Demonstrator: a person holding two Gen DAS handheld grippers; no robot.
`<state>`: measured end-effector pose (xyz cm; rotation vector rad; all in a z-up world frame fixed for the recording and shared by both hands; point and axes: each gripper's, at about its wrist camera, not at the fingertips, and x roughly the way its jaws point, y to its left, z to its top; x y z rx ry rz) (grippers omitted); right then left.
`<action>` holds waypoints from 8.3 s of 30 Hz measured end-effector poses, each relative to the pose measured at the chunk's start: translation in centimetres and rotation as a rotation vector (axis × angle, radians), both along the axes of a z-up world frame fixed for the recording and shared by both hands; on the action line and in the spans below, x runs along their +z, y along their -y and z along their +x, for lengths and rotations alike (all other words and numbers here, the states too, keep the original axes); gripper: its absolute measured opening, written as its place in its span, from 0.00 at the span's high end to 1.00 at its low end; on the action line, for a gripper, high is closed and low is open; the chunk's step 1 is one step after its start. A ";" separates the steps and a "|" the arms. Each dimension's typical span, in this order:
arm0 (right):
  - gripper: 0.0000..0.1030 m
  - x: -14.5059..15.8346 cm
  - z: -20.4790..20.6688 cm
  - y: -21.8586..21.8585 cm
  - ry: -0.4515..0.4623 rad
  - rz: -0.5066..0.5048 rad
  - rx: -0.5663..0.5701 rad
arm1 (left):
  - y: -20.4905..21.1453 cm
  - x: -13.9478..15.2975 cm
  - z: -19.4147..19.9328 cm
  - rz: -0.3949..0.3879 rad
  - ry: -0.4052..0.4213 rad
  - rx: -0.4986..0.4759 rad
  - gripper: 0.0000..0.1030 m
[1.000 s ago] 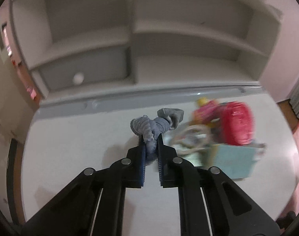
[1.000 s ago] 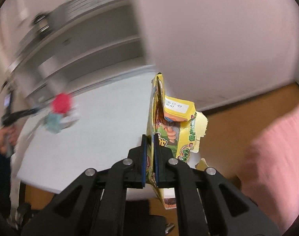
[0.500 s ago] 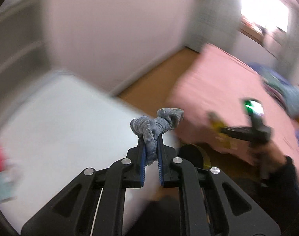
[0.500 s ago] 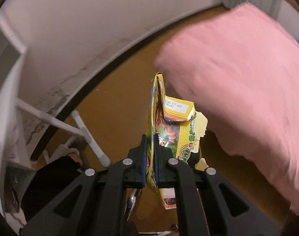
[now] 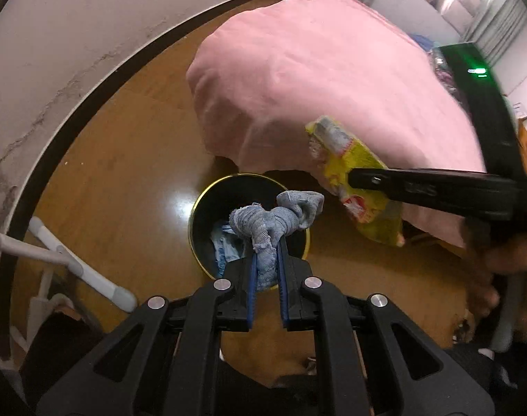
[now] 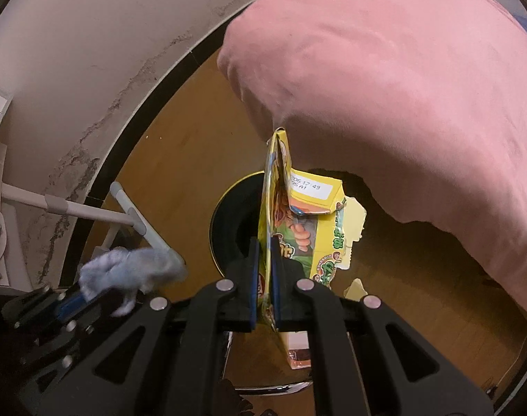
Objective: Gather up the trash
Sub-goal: 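Carry both items over the bin and open both tools to drop them, then grasp the red round lid with the right tool while the left tool grasps the tape ring, then carry the red lid and tape ring over the floor bin, then open both tools to drop the tape ring and red lid into the bin, then grasp the white-blue cloth with the right tool while the left tool grasps the pink snack box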
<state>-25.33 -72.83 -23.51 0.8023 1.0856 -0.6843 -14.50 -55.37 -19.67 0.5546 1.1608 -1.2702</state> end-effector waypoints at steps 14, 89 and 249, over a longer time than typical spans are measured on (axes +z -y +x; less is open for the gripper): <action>0.93 -0.3 0.4 0.3 0.036 0.027 0.009 | 2.0 -2.0 0.4 0.022 -0.005 0.011 0.47; 0.23 19.4 48.8 -51.5 0.322 -0.321 1.122 | -55.7 17.0 33.7 -0.047 0.355 0.971 0.10; 0.85 22.9 41.9 -43.9 0.446 -0.252 1.123 | -48.5 17.9 39.1 -0.061 0.469 0.768 0.13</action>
